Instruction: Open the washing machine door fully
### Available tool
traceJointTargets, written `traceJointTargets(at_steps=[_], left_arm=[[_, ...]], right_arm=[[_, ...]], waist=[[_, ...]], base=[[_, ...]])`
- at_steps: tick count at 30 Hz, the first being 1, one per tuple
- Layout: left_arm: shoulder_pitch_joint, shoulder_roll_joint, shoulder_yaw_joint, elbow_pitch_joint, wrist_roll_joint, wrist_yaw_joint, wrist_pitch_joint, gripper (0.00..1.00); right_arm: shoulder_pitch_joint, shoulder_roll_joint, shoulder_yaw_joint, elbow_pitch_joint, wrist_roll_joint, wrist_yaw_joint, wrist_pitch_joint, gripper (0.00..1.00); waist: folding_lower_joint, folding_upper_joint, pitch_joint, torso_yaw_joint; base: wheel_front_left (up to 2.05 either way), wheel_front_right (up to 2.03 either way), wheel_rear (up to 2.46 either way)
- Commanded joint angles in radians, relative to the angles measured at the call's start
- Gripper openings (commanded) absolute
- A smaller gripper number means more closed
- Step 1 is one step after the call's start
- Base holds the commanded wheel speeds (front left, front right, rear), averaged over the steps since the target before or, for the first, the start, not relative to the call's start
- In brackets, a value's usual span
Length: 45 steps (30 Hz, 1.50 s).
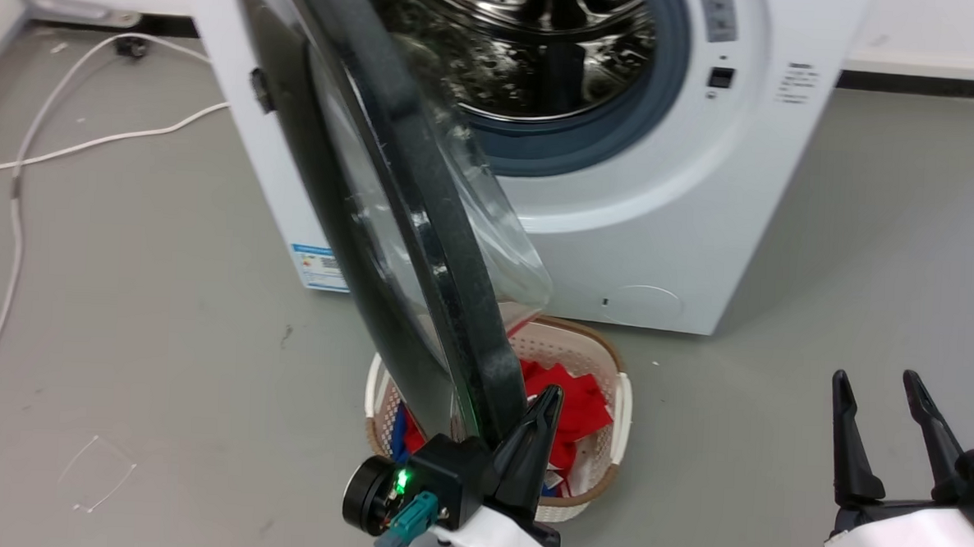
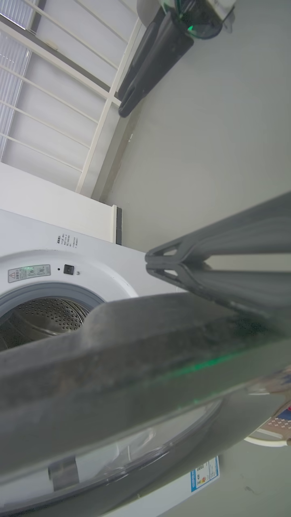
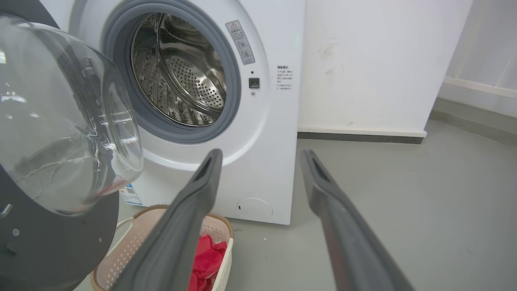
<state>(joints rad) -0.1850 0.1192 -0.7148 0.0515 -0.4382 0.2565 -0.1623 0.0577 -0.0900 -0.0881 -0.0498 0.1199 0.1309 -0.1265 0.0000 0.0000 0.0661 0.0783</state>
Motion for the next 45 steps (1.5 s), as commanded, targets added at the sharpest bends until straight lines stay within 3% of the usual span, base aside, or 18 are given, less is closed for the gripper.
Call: traceJointTargets(at_steps=[1, 16, 27, 36, 45], left_arm=[[0.01, 0.019, 0.015, -0.005, -0.002, 0.017, -0.002, 0.0], [0.06, 0.062, 0.134, -0.06, -0.027, 0.095, -0.063, 0.0], [0.094, 0.133, 0.319, -0.063, -0.074, 0.127, -0.098, 0.0], [0.076, 0.184, 0.521, -0.015, -0.137, 0.08, -0.104, 0.0], [0.022, 0.229, 0.693, 0.055, -0.1, 0.001, -0.104, 0.0]], right_arm=[[0.015, -0.001, -0.007, -0.015, -0.009, 0.0, 0.002, 1.0], [0.032, 0.019, -0.035, -0.086, -0.035, 0.0, 0.051, 1.0], [0.016, 0.019, -0.028, -0.102, -0.032, 0.0, 0.067, 1.0], [0.0, 0.012, -0.024, -0.115, -0.024, 0.0, 0.078, 1.0], [-0.025, -0.004, -0.019, -0.123, -0.012, 0.0, 0.084, 1.0]], waist=[[0.0, 0.0, 0.002, 0.045], [0.0, 0.0, 0.002, 0.244], [0.0, 0.0, 0.015, 0.271], [0.0, 0.0, 0.052, 0.235], [0.0, 0.0, 0.115, 0.193]], base=[[0.0, 0.0, 0.0], [0.0, 0.0, 0.0], [0.0, 0.0, 0.0], [0.0, 0.0, 0.0], [0.0, 0.0, 0.0]])
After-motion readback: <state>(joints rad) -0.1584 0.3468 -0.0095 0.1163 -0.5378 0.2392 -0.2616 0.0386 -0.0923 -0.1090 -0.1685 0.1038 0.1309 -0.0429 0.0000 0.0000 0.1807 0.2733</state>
